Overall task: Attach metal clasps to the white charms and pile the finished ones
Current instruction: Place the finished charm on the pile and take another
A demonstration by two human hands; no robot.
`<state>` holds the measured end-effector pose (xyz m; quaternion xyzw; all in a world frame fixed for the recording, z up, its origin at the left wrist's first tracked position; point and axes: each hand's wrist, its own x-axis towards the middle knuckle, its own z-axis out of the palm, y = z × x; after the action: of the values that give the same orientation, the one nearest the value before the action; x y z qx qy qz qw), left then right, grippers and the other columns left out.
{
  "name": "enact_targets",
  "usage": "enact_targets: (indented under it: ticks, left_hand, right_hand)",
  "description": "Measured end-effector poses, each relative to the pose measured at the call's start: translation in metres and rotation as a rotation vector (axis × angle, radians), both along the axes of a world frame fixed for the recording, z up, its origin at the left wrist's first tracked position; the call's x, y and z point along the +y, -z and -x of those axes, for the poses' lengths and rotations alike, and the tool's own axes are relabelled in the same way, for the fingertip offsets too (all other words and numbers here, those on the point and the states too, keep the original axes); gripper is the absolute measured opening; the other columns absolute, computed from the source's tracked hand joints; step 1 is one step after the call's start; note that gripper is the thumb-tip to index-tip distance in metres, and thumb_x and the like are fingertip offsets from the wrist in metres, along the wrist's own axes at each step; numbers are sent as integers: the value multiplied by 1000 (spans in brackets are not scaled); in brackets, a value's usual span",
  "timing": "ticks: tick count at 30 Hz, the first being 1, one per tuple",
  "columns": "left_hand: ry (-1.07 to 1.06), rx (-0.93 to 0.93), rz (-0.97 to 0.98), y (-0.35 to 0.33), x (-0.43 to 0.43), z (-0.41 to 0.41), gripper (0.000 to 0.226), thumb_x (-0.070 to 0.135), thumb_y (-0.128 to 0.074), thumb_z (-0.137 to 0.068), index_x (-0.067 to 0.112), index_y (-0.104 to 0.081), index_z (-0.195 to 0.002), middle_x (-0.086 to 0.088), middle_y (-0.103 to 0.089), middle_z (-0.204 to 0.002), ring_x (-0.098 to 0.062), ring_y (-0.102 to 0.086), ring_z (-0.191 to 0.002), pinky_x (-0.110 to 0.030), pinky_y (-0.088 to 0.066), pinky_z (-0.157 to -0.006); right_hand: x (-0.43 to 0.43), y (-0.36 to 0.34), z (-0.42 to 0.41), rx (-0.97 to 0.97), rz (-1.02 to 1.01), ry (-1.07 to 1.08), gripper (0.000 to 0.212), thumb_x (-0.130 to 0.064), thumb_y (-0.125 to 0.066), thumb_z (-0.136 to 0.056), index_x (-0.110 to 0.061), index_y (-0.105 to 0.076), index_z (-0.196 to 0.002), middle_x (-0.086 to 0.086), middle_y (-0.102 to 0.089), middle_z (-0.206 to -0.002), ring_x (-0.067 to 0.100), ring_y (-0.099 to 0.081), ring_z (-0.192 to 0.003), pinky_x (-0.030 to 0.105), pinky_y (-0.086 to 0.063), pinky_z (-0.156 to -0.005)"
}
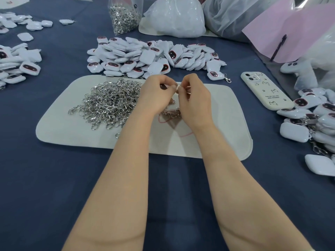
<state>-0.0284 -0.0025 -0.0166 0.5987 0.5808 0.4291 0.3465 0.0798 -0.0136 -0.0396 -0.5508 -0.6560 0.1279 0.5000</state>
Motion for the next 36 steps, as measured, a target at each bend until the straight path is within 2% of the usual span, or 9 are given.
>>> enact_targets:
  ticks: [4, 6, 8, 12, 16, 23, 28, 32, 36]
  left_hand:
    - [14, -127, -40, -3, -1, 4, 32, 9, -55, -87, 22, -59, -116, 4, -59, -99, 0, -51, -42, -12, -43, -51]
    - [28, -134, -24, -2, -1, 3, 34, 10, -56, -87, 21, -56, -119, -2, -58, -110, -2, -53, -50, -12, -43, -52]
    - [35, -126, -1, 0, -2, 1, 30, 9, -56, -86, 18, -58, -114, -4, -58, -106, -6, -54, -57, -11, -43, -50]
    - [46, -75, 2, 3, -2, 0, 23, 8, -56, -84, 17, -58, -105, -1, -59, -85, -4, -53, -46, -16, -41, -50]
    - [41, -105, -13, 3, -2, 0, 22, 6, -54, -84, 16, -59, -103, 5, -52, -76, -7, -52, -52, -13, -40, -47]
    - [63, -71, -13, 6, -2, 0, 21, 8, -56, -83, 20, -58, -101, 7, -51, -72, -5, -51, -47, -20, -40, -54]
    - [62, -82, -10, 8, -1, 3, 21, 7, -55, -84, 19, -58, -101, 7, -48, -70, -10, -48, -52, -20, -37, -51]
    - [51, -130, 27, 9, -1, 5, 21, 6, -56, -84, 18, -58, -101, 5, -51, -72, -10, -50, -52, -22, -42, -55]
    - [42, -127, 42, 10, 0, 4, 20, 6, -56, -83, 17, -59, -100, 6, -51, -71, -10, -50, -52, -24, -41, -56]
  right_hand:
    - [2, 2, -1, 42, 38, 20, 5, 1, -46, -89, -1, -50, -89, 15, -60, -86, 29, -57, -86, 39, -45, -76]
    - [2, 2, -1, 41, 43, 22, 5, 0, -47, -89, -3, -50, -89, 13, -61, -85, 28, -57, -84, 38, -45, -75]
    - [3, 3, -1, 39, 37, 17, 4, 0, -47, -89, -3, -50, -89, 13, -60, -84, 28, -56, -82, 36, -44, -73]
    - [4, 4, -2, 20, 31, 9, 3, 0, -48, -89, -2, -51, -89, 10, -59, -83, 26, -54, -79, 35, -44, -71]
    - [4, 5, -2, 18, 44, 8, 5, 0, -48, -88, -4, -50, -88, 9, -59, -82, 26, -54, -78, 32, -42, -69]
    - [5, 5, -2, -1, 76, -29, 7, 0, -46, -89, -6, -49, -89, 7, -57, -82, 25, -53, -78, 32, -42, -68]
    - [4, 4, -2, -52, 86, -63, 9, 4, -45, -87, -5, -49, -88, 6, -55, -80, 22, -47, -74, 22, -34, -61]
    - [3, 2, -1, -103, 105, -88, 10, 5, -44, -86, -3, -49, -88, 10, -55, -81, 26, -46, -75, 34, -36, -66]
    - [2, 2, 0, -123, 148, -109, 14, 7, -41, -84, -4, -48, -87, 9, -53, -80, 26, -45, -74, 35, -35, -67]
